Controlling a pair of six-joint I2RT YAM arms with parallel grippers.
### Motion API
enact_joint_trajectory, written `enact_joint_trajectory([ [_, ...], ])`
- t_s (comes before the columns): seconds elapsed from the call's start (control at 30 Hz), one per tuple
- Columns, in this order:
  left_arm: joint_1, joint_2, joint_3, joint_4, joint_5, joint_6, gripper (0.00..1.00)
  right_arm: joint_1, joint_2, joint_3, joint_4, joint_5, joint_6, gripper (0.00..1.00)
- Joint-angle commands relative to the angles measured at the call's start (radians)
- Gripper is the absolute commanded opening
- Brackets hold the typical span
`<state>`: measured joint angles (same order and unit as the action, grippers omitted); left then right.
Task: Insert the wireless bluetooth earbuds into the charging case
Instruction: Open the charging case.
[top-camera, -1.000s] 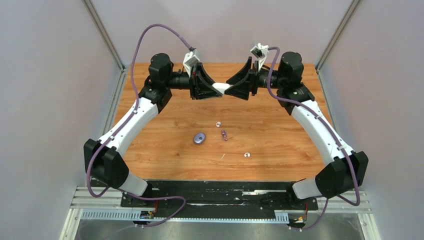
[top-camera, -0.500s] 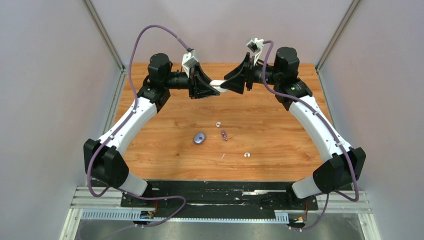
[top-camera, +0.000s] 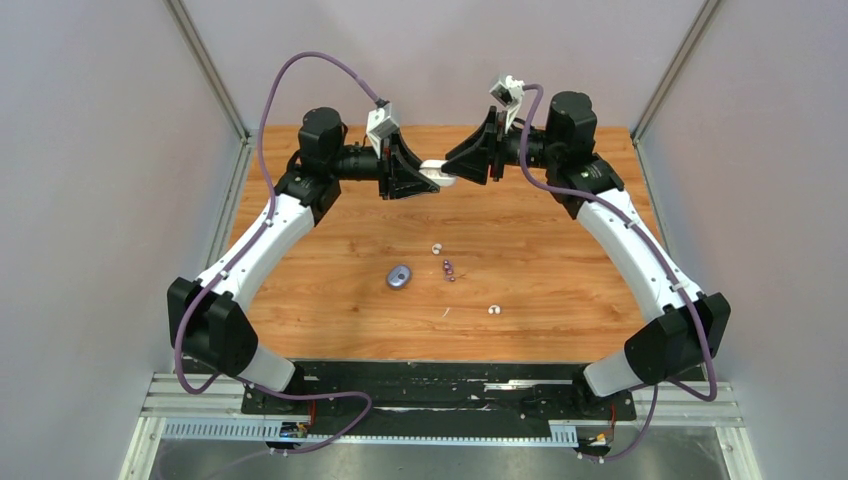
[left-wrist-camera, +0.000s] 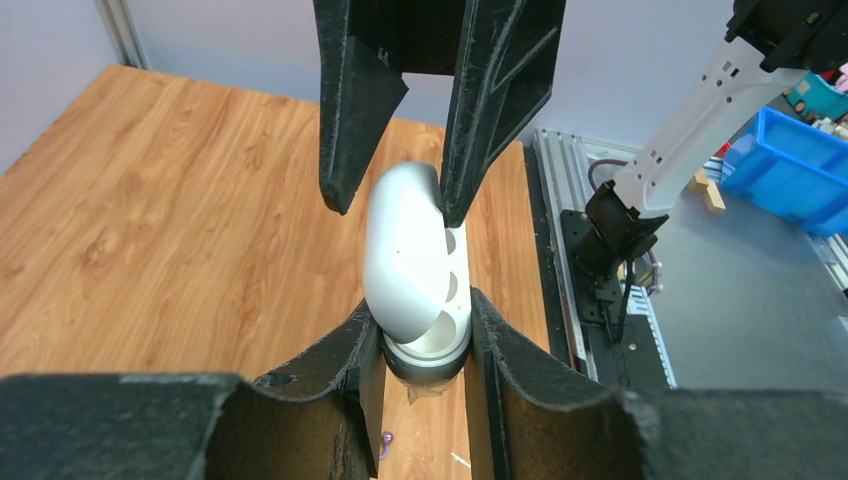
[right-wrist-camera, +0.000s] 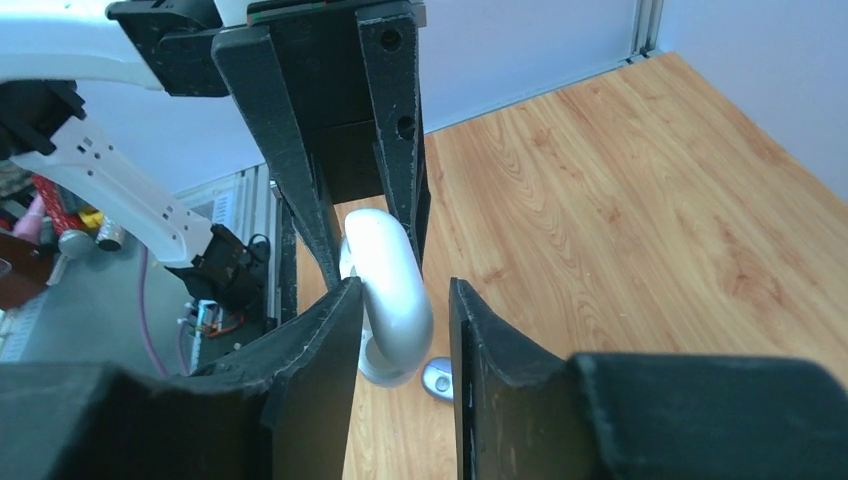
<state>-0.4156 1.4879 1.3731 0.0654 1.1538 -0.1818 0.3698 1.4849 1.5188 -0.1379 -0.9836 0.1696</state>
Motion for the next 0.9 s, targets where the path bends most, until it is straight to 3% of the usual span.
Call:
enact_joint_trajectory([
  [0.0,-0.025,-0.024,0.030,0.004,0.111,0.014,0.00,-0.010,-0.024,0.008,0.004,0.094,-0.158,0.34],
  [0.2,-0.025,-0.016,0.034,0.008,0.124,0.011,0.00,-0.011,-0.031,0.033,0.001,0.144,-0.275,0.33],
  [0.57,-0.025,-0.023,0.020,0.022,0.119,0.009,0.00,-0.009,-0.017,0.017,-0.047,-0.028,-0.345,0.28],
  [0.73,-0.025,-0.023,0.019,0.026,0.121,0.005,0.00,-0.009,-0.021,0.012,-0.075,0.029,-0.390,0.20],
  [0.87,-0.025,-0.020,0.018,0.026,0.125,0.004,0.00,-0.005,-0.024,0.024,-0.072,0.128,-0.440,0.28],
])
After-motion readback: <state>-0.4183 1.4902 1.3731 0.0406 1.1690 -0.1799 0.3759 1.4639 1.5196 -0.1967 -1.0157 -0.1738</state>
